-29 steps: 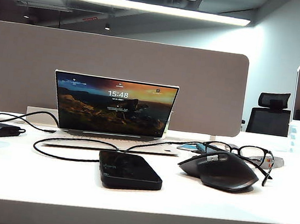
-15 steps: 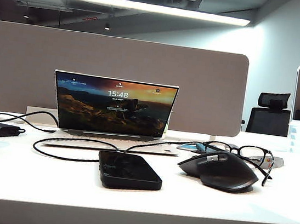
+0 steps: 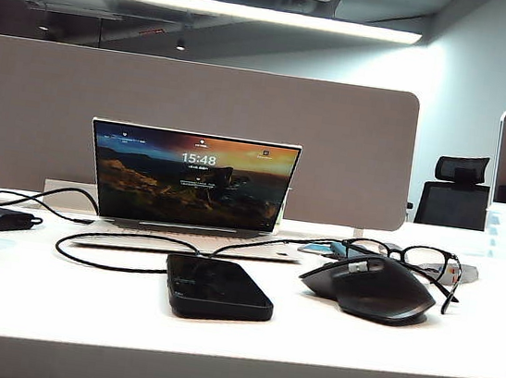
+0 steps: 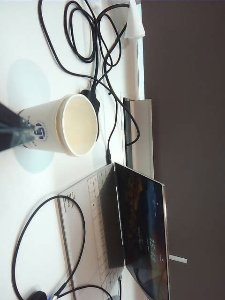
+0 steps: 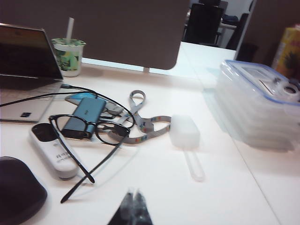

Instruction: Pick up the black phone, pick up the charger plug, insert the charger plug into the phone's charging port, and finally place the connected phone back on the desk.

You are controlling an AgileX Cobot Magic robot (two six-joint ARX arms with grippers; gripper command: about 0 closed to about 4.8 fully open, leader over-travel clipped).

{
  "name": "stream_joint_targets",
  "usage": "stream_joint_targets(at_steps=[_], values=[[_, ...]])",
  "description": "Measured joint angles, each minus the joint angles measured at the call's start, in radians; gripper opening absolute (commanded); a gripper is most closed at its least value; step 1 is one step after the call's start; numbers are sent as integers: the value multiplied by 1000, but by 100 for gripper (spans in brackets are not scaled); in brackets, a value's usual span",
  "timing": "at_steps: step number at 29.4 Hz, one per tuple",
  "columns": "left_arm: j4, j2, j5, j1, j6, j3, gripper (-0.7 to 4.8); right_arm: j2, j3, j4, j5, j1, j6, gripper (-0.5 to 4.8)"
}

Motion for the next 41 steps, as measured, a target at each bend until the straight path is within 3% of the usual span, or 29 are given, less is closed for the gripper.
stream_joint_targets(at_steps=[8, 41], values=[[0, 0, 0, 0, 0, 0, -6, -33, -54, 6, 3, 1, 137, -4], [-2, 0, 0, 0, 0, 0, -6, -34, -54, 3, 45, -37, 142, -4]])
